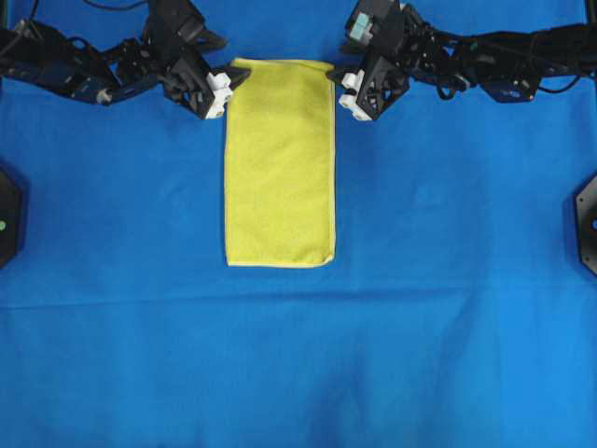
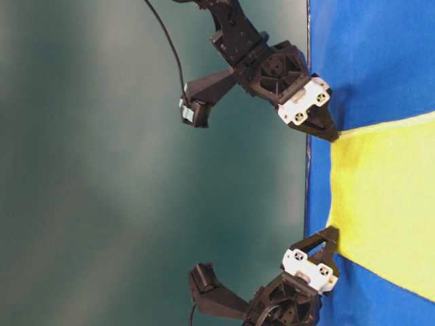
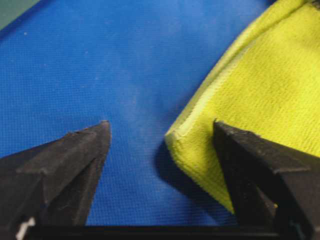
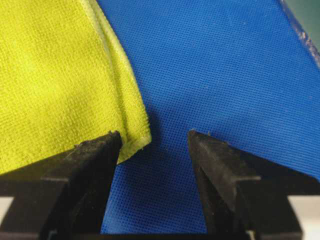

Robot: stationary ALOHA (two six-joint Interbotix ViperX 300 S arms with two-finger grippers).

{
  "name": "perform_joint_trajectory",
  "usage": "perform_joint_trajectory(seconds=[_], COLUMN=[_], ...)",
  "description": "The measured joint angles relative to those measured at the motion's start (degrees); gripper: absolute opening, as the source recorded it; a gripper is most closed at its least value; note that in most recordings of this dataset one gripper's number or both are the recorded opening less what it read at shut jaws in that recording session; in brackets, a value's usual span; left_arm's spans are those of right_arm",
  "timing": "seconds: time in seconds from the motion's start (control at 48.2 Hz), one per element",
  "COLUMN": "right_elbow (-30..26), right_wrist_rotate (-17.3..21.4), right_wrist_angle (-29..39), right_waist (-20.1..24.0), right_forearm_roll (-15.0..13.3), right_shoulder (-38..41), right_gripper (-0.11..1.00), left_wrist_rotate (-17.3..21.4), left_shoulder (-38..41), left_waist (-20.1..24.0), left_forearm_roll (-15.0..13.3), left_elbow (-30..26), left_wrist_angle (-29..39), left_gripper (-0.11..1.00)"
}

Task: Fold a vertical towel.
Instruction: 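Lower both grippers and pinch the far corners of the towel, then lift the far edge and pull both grippers toward the near edge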

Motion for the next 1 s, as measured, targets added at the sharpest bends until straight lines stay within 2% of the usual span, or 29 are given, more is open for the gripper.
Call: perform_joint_trajectory(seconds=[0.187,0.291,0.353,0.457,0.54,0.581,0.996], right_elbow=[-0.8,-1.1,-1.2,-1.2,-1.3,-1.3,-1.2], right_wrist_rotate=[0.2,0.2,0.3,0.2,0.2,0.2,0.5], right_wrist_angle=[0.0,0.0,0.1,0.4,0.8,1.0,1.1], right_waist=[0.0,0.1,0.2,0.4,0.5,0.5,0.4], right_forearm_roll=[-0.1,-0.1,-0.2,-0.9,-1.3,-1.3,-1.4], right_shoulder=[1.7,2.2,2.3,2.3,2.3,2.3,1.7], right_gripper=[0.57,0.43,0.28,0.03,0.03,0.03,0.03], left_wrist_rotate=[0.1,-0.1,-0.1,0.0,0.5,0.7,1.6], left_shoulder=[0.3,0.3,0.4,0.5,0.6,0.6,0.4], left_waist=[0.0,0.0,0.0,-0.1,-0.4,-0.6,-0.9], left_forearm_roll=[0.0,-0.1,-0.1,-0.1,0.0,-0.1,0.0], left_elbow=[-0.2,-0.4,-0.6,-0.9,-1.1,-1.2,-1.7], left_wrist_angle=[-0.1,0.3,0.6,0.9,1.1,1.1,1.3], left_gripper=[0.76,0.7,0.58,0.3,0.09,0.03,0.03])
